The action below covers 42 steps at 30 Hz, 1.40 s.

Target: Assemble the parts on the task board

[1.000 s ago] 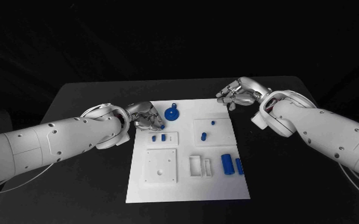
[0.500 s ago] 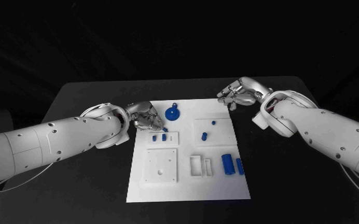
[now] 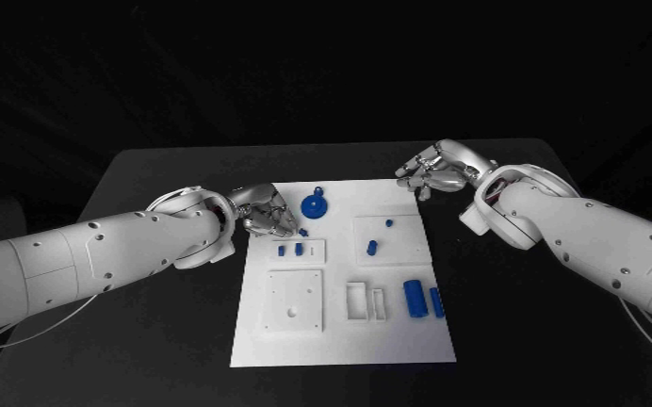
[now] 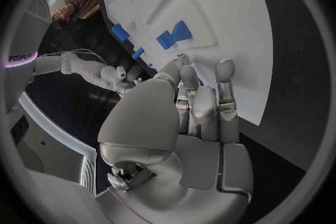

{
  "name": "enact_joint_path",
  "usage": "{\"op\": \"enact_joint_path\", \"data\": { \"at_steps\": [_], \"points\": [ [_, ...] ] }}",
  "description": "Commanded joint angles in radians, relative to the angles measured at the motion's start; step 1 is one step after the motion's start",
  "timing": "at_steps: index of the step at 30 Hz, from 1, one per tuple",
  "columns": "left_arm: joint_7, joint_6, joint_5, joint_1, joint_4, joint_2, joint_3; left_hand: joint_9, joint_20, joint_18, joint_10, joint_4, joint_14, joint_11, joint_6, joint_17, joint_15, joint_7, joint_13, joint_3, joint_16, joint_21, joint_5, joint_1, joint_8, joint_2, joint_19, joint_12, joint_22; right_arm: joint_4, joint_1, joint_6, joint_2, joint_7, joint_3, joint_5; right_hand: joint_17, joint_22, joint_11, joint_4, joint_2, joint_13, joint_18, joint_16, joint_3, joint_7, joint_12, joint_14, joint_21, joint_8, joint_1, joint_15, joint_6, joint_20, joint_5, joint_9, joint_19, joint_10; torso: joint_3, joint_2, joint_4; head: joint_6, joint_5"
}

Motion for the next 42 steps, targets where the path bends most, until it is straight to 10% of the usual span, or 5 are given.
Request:
{"op": "enact_joint_path", "data": {
  "at_steps": [1,10,25,34,42],
  "points": [
    [0.027,-0.032,-0.004,0.0,0.003,-0.001,0.0,-0.002,0.001,0.009,-0.007,-0.006,-0.009,0.007,-0.026,-0.026,0.004,0.005,-0.001,0.003,-0.017,0.003,-0.007,-0.003,0.004,-0.008,-0.013,-0.012,0.018,0.0,0.0,0.004,-0.001,0.008,0.001,0.003,-0.001,0.002,-0.005,0.0,0.001,-0.001,-0.01,0.004,-0.006,-0.003,-0.005,-0.007,-0.003,-0.003,-0.007,-0.003,-0.007,0.0,0.004,-0.001,0.007,0.044,0.0002,0.0,-0.0005,0.003,0.001],
    [0.049,-0.057,0.068,0.012,0.005,-0.005,0.016,-0.001,0.011,0.007,-0.043,0.003,-0.076,0.02,-0.052,-0.186,0.015,0.016,-0.059,0.02,-0.126,-0.035,-0.043,-0.008,0.004,-0.046,-0.037,-0.108,0.009,0.012,0.0,0.002,0.003,-0.014,0.001,-0.022,0.002,0.009,-0.007,-0.008,-0.007,0.001,-0.007,0.01,-0.004,0.0,0.002,-0.002,0.003,-0.003,0.011,-0.004,-0.012,-0.002,-0.009,-0.001,0.012,0.046,-0.0005,-0.001,0.0002,0.02,0.017],
    [0.054,-0.044,0.117,0.052,0.017,-0.011,0.023,0.0,0.024,0.011,0.081,-0.002,-0.081,0.042,-0.04,-0.259,0.029,0.024,-0.396,0.088,-0.243,-0.123,-0.053,0.019,0.005,-0.08,-0.032,-0.613,-0.011,0.061,0.022,0.015,0.046,-0.131,0.001,-0.233,0.243,0.221,-0.026,-0.008,0.002,0.432,0.002,0.257,-0.041,-0.011,0.343,-0.036,0.195,-0.003,0.042,-0.024,0.004,-0.022,-0.057,-0.001,-0.016,-0.042,-0.0022,0.0,0.0016,0.033,0.042],
    [0.034,-0.016,-0.183,0.055,0.059,-0.007,0.024,0.001,0.041,0.012,0.089,-0.027,-0.101,0.066,-0.015,-0.296,0.047,0.02,-0.417,0.049,-0.304,-0.166,-0.223,0.05,0.005,-0.087,-0.055,-0.777,-0.012,0.069,0.025,0.001,0.059,-0.158,0.001,-0.269,0.259,0.252,-0.027,-0.008,0.002,0.44,0.005,0.241,-0.036,-0.011,0.331,-0.024,0.198,-0.003,0.037,-0.025,0.001,-0.021,-0.054,-0.001,-0.022,-0.028,-0.0004,0.0,-0.0005,0.034,0.039],
    [-0.012,0.061,-0.429,0.068,0.095,0.011,0.023,-0.001,0.053,0.019,0.067,-0.014,-0.108,0.092,-0.033,-0.325,0.057,0.018,-0.418,0.032,-0.317,-0.195,-0.218,0.047,0.004,-0.109,-0.055,-0.932,-0.011,0.072,0.025,-0.014,0.064,-0.158,0.001,-0.256,0.27,0.272,-0.026,-0.007,0.003,0.445,0.006,0.229,-0.028,-0.01,0.322,-0.021,0.187,-0.004,0.035,-0.025,-0.001,-0.02,-0.051,-0.001,-0.023,-0.027,0.0014,0.001,-0.0012,0.033,0.033]
  ]
}}
